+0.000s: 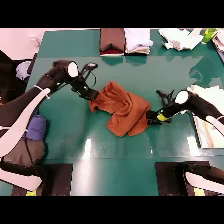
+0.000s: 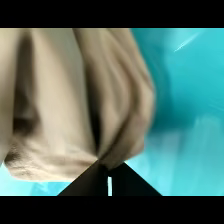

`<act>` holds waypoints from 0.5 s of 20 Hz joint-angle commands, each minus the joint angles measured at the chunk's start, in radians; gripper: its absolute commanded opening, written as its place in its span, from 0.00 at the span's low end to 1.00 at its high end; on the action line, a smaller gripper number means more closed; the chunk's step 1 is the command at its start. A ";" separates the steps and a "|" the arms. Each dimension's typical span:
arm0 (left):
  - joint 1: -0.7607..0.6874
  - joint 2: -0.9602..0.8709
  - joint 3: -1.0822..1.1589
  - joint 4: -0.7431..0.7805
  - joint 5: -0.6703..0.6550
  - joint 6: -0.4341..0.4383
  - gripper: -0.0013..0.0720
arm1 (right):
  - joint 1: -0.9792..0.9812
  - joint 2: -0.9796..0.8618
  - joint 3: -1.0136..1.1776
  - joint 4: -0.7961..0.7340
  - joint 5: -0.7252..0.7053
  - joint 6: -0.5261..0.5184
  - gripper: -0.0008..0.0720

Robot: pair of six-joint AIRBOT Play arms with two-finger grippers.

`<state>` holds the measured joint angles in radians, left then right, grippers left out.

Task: Fold the shirts.

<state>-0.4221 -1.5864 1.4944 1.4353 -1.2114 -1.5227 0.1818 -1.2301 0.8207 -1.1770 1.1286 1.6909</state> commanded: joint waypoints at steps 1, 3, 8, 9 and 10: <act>0.002 0.109 0.049 0.174 0.053 -0.041 0.05 | -0.042 0.097 0.107 -0.161 0.059 0.026 0.04; 0.002 0.190 0.089 0.208 0.079 -0.041 0.05 | -0.096 0.174 0.205 -0.214 0.091 0.025 0.04; 0.002 0.416 0.162 0.210 0.235 -0.041 0.05 | -0.219 0.336 0.506 -0.238 0.115 -0.029 0.04; 0.002 0.458 0.174 0.210 0.256 -0.041 0.05 | -0.233 0.357 0.573 -0.238 0.119 -0.037 0.04; 0.002 0.501 0.187 0.210 0.270 -0.041 0.05 | -0.241 0.374 0.632 -0.239 0.123 -0.045 0.04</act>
<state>-0.4213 -1.2015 1.6444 1.6295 -1.0256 -1.5616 -0.0139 -0.9234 1.2903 -1.3945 1.2373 1.6745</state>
